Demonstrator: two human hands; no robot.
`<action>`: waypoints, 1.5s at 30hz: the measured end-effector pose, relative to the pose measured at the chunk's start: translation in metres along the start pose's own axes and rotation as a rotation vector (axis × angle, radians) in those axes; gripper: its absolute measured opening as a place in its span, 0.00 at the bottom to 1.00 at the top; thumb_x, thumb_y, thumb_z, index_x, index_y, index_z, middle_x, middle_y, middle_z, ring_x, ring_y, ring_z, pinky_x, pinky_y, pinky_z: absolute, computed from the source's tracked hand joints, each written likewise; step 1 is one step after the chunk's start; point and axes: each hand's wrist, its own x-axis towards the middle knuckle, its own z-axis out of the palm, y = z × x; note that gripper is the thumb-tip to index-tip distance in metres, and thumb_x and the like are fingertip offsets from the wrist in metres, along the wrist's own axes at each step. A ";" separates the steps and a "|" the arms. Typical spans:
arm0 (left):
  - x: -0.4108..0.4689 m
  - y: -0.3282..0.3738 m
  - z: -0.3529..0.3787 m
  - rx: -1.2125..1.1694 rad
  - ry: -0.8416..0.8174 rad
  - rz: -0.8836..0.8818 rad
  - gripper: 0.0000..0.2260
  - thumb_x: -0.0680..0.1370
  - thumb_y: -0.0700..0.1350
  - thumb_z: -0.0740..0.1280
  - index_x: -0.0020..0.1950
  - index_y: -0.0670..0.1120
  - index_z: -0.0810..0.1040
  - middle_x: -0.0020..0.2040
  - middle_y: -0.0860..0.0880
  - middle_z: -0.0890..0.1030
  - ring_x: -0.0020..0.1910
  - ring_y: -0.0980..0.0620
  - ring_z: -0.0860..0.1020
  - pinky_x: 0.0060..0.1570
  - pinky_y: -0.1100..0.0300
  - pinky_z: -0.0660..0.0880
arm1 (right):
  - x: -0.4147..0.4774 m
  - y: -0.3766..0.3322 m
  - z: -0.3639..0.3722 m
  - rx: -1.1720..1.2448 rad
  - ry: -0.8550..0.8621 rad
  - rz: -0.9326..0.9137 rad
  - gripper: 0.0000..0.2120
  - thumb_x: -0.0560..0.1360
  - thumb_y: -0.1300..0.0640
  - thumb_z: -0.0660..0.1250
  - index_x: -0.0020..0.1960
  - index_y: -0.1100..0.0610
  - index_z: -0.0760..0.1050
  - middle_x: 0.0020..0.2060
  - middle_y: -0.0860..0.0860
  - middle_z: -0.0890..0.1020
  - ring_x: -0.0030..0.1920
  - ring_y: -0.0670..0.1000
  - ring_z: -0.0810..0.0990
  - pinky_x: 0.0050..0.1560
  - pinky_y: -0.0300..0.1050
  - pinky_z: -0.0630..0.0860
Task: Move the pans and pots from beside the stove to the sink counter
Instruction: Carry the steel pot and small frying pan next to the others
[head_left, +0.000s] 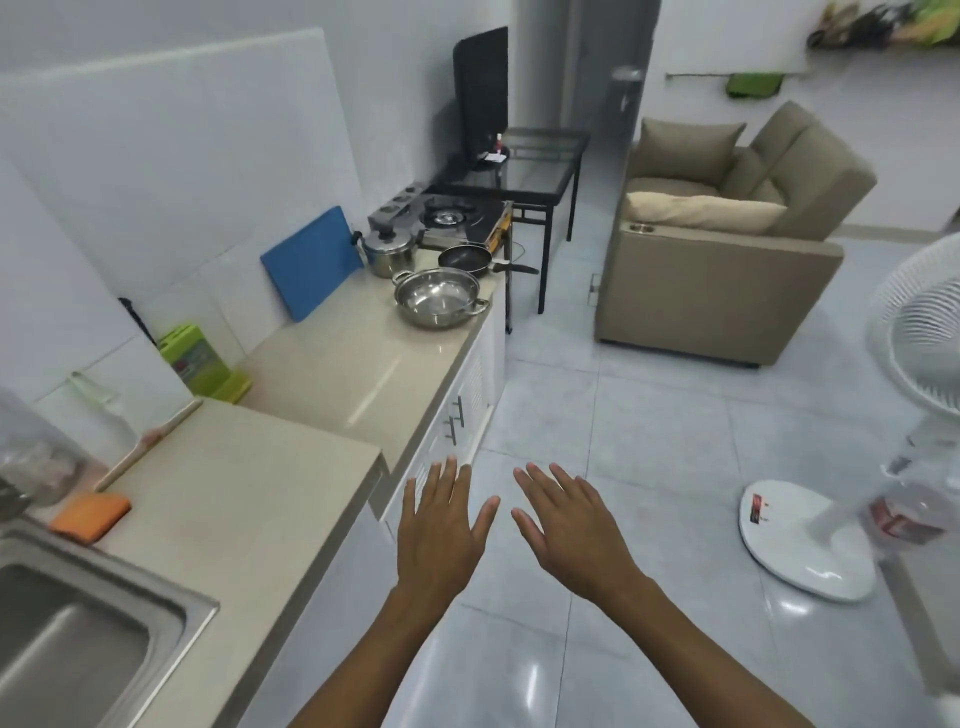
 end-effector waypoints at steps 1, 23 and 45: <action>0.027 0.001 0.008 0.005 -0.013 -0.015 0.36 0.80 0.68 0.42 0.82 0.50 0.60 0.83 0.49 0.58 0.83 0.50 0.53 0.81 0.47 0.43 | 0.026 0.014 0.003 -0.002 -0.009 -0.015 0.27 0.84 0.42 0.52 0.79 0.52 0.64 0.76 0.51 0.70 0.77 0.57 0.65 0.75 0.57 0.64; 0.595 -0.018 0.132 -0.145 -0.054 -0.354 0.29 0.83 0.64 0.52 0.79 0.49 0.65 0.80 0.49 0.67 0.79 0.51 0.63 0.79 0.47 0.54 | 0.630 0.263 0.025 -0.023 -0.069 -0.124 0.28 0.83 0.40 0.52 0.79 0.52 0.63 0.76 0.50 0.70 0.76 0.55 0.68 0.73 0.54 0.66; 0.799 -0.004 0.281 -1.013 0.762 -1.920 0.31 0.80 0.54 0.70 0.74 0.40 0.61 0.65 0.35 0.76 0.59 0.39 0.80 0.49 0.53 0.79 | 1.017 0.423 0.180 0.270 -0.704 -0.040 0.20 0.83 0.47 0.59 0.62 0.64 0.72 0.53 0.63 0.82 0.54 0.66 0.80 0.53 0.58 0.79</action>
